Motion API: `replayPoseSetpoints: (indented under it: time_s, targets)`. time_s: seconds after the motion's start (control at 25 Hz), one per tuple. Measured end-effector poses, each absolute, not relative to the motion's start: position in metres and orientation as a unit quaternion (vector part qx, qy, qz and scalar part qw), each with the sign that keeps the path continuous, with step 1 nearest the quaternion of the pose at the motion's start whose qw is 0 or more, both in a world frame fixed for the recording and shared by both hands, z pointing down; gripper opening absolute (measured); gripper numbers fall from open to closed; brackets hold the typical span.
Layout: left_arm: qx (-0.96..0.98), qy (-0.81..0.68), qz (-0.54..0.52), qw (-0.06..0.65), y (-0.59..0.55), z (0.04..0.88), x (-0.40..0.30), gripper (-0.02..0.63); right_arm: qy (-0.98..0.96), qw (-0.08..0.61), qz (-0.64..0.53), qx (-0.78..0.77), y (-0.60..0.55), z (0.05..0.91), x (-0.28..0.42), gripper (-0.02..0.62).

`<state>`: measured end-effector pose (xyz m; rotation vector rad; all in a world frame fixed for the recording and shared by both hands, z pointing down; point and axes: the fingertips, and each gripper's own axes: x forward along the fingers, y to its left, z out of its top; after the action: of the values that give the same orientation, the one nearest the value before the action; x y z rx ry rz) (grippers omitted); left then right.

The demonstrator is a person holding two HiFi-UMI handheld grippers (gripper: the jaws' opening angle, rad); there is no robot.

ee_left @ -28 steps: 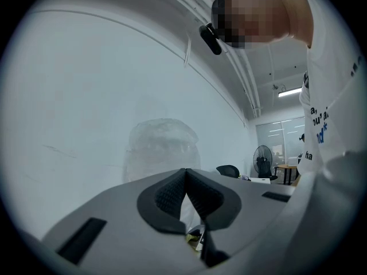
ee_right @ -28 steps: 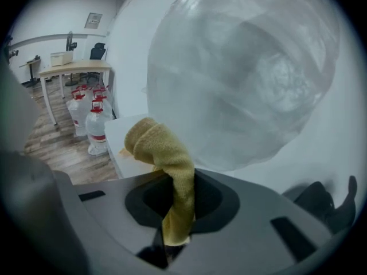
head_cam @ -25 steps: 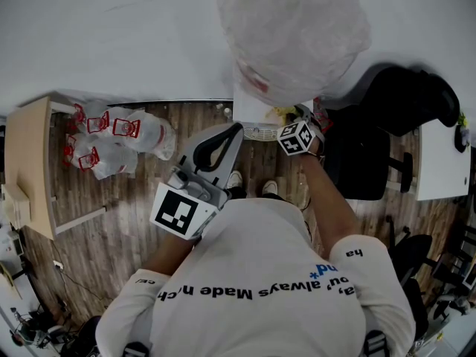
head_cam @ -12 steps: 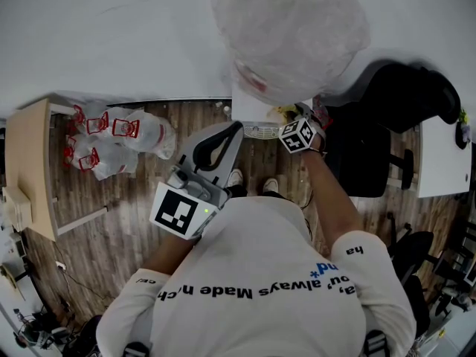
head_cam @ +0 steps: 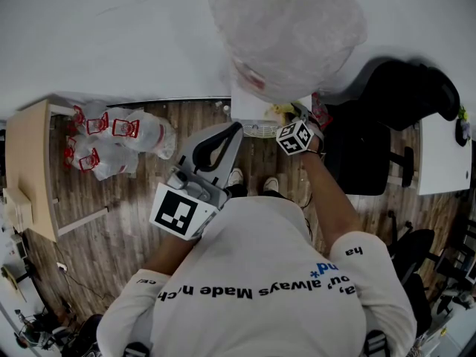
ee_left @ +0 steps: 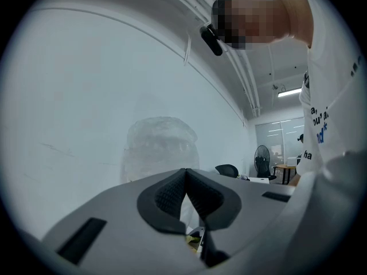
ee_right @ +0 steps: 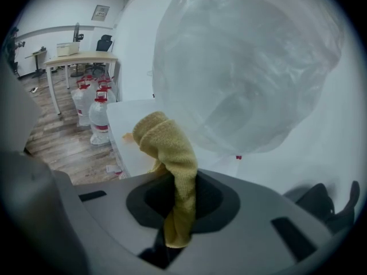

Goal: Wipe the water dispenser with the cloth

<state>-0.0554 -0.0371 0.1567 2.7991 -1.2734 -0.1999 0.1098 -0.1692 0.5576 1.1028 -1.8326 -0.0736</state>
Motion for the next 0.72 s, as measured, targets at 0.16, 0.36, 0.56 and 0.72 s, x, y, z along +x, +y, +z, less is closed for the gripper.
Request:
replayPoseSetpoints:
  time_s: [0.16,0.36,0.56,0.72]
  targets:
    - [0.908,-0.413,-0.065,0.030,-0.034,0.157,-0.056,0.018,-0.752,0.479,-0.031,0.452,-0.164,0.557,0.109,0.044]
    - [0.908,-0.412,-0.065,0.030,-0.032,0.156,-0.056,0.018,-0.751,0.479,-0.030,0.452,-0.157,0.558,0.110,0.044]
    - [0.909,-0.411,-0.067,0.030,-0.030,0.156,-0.054,0.018,-0.752,0.478,-0.029,0.452,-0.150,0.559,0.108,0.044]
    - [0.910,-0.409,-0.067,0.030,-0.028,0.155,-0.052,0.018,-0.753,0.477,-0.028,0.451,-0.143,0.559,0.109,0.044]
